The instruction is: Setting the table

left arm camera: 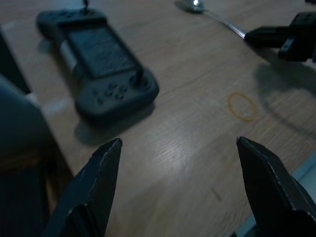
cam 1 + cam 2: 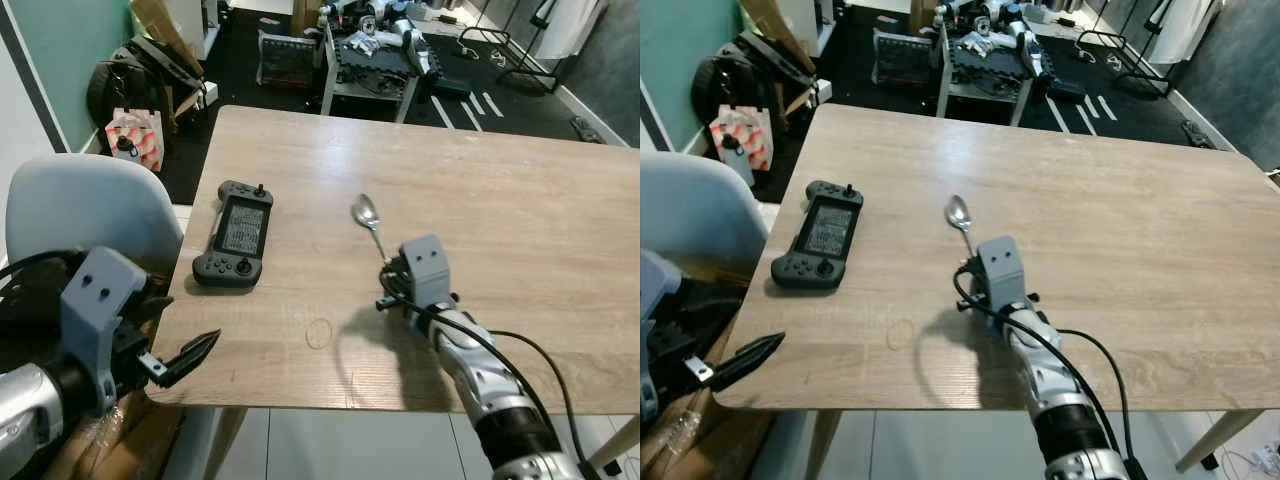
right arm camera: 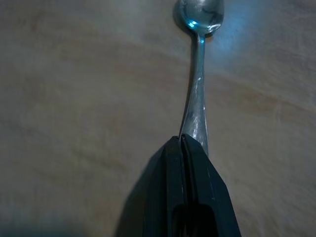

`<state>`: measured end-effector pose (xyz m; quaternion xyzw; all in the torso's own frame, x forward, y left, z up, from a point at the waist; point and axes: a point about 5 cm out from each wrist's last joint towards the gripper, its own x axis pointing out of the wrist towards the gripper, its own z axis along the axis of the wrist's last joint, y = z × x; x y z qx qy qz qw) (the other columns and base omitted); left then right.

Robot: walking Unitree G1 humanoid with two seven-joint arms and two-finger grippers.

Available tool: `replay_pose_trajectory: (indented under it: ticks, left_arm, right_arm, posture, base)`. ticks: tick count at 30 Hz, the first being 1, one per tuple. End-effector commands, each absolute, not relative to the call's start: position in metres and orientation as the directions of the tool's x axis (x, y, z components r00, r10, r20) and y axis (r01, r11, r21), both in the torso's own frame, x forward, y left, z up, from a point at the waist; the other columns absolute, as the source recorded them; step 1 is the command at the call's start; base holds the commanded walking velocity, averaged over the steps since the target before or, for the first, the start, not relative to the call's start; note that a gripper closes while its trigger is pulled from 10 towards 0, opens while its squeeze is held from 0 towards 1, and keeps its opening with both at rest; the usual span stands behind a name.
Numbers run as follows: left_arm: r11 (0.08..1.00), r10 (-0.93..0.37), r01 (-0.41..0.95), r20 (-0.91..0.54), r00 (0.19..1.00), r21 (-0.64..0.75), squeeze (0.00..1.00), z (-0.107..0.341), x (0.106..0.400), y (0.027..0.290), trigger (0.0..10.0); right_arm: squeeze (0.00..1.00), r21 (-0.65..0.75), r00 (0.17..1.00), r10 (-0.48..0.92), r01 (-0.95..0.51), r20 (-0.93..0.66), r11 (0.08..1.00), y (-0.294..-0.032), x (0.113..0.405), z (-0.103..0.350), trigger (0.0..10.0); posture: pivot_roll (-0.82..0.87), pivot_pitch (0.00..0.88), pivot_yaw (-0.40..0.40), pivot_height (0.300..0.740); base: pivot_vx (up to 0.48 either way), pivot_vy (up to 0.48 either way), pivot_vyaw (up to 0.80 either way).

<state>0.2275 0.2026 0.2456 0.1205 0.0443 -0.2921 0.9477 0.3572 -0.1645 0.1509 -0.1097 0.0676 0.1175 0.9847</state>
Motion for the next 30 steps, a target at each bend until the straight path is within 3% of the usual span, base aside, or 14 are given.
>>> replay_pose_trajectory:
  ticks: [1,5,12,13,14,15,16,18,19,21,24,28,29,30]
  left_arm:
    - [0.762,-0.583,0.606,-0.164,0.796,0.227,0.00,0.247,0.238,0.198,10.0]
    - [0.740,-0.607,0.625,-0.156,0.780,0.247,0.00,0.253,0.247,0.194,10.0]
    - [0.632,-0.729,0.737,-0.137,0.670,0.241,0.00,0.260,0.261,0.164,10.0]
    - [0.615,-0.741,0.749,-0.144,0.656,0.246,0.00,0.259,0.264,0.161,10.0]
    - [0.615,-0.741,0.749,-0.144,0.656,0.246,0.00,0.259,0.264,0.161,10.0]
    - [0.606,-0.743,0.752,-0.154,0.652,0.260,0.00,0.257,0.269,0.160,10.0]
    - [0.600,-0.740,0.750,-0.161,0.653,0.278,0.00,0.256,0.274,0.160,10.0]
    - [0.597,-0.738,0.748,-0.167,0.654,0.291,0.00,0.255,0.277,0.159,10.0]
    - [0.597,-0.735,0.744,-0.165,0.657,0.302,0.00,0.255,0.280,0.158,10.0]
    - [0.597,-0.735,0.740,-0.159,0.659,0.310,0.00,0.256,0.282,0.157,10.0]
    - [0.592,-0.739,0.741,-0.153,0.656,0.316,0.00,0.258,0.282,0.155,10.0]
    - [0.588,-0.741,0.744,-0.155,0.653,0.318,0.00,0.258,0.281,0.155,10.0]
    - [0.589,-0.739,0.742,-0.156,0.655,0.320,0.00,0.257,0.280,0.156,10.0]
    - [0.590,-0.738,0.740,-0.157,0.657,0.322,0.00,0.257,0.279,0.157,10.0]
  right_arm:
    - [0.00,-0.151,0.897,0.178,-0.258,-0.405,0.954,-0.182,0.331,0.098,0.0]
    - [0.00,-0.149,0.895,0.182,-0.262,-0.407,0.954,-0.185,0.323,0.099,0.0]
    - [0.00,-0.159,0.904,0.146,-0.226,-0.403,0.961,-0.204,0.300,0.104,0.0]
    - [0.00,-0.166,0.910,0.134,-0.213,-0.391,0.963,-0.206,0.300,0.108,1.2]
    - [0.00,-0.166,0.910,0.134,-0.213,-0.391,0.963,-0.206,0.300,0.108,1.2]
    - [0.00,-0.174,0.916,0.125,-0.204,-0.382,0.963,-0.208,0.300,0.112,3.3]
    - [0.00,-0.186,0.919,0.114,-0.196,-0.378,0.963,-0.210,0.300,0.116,8.4]
    - [0.00,-0.193,0.920,0.107,-0.191,-0.376,0.962,-0.211,0.300,0.119,8.4]
    - [0.00,-0.205,0.925,0.095,-0.180,-0.368,0.962,-0.214,0.299,0.121,10.0]
    - [0.00,-0.191,0.941,0.106,-0.174,-0.322,0.966,-0.213,0.301,0.128,10.0]
    - [0.00,-0.101,0.970,0.219,-0.230,-0.109,0.968,-0.192,0.307,0.159,10.0]
    - [0.00,-0.075,0.960,0.281,-0.281,-0.016,0.957,-0.178,0.308,0.173,10.0]
    - [0.47,-0.051,0.949,0.314,-0.313,0.016,0.949,-0.170,0.309,0.176,10.0]
    - [0.47,-0.036,0.943,0.332,-0.331,0.030,0.943,-0.165,0.311,0.178,10.0]
  posture:
    - [0.28,0.217,-0.057,0.740]
    - [0.26,0.218,-0.052,0.740]
    - [0.25,0.217,-0.045,0.740]
    - [0.25,0.218,-0.043,0.740]
    - [0.25,0.218,-0.043,0.740]
    - [0.24,0.217,-0.038,0.740]
    - [0.24,0.217,-0.038,0.740]
    - [0.24,0.217,-0.038,0.740]
    - [0.23,0.215,-0.035,0.740]
    - [0.23,0.216,-0.030,0.740]
    - [0.23,0.216,-0.028,0.740]
    - [0.25,0.215,-0.025,0.740]
    - [0.25,0.214,-0.024,0.740]
    - [0.25,0.214,-0.024,0.740]
  base:
    - [0.000,0.000,0.00]
    - [0.000,0.000,0.00]
    - [0.000,0.000,0.00]
    - [0.000,0.000,0.00]
    - [0.000,0.000,0.00]
    - [0.000,0.000,0.00]
    - [0.000,0.000,0.00]
    - [0.000,0.000,0.00]
    - [0.000,0.000,0.00]
    - [0.000,0.000,0.00]
    - [0.000,0.000,0.00]
    - [0.000,0.000,0.00]
    - [0.000,0.000,0.00]
    - [0.000,0.000,0.00]
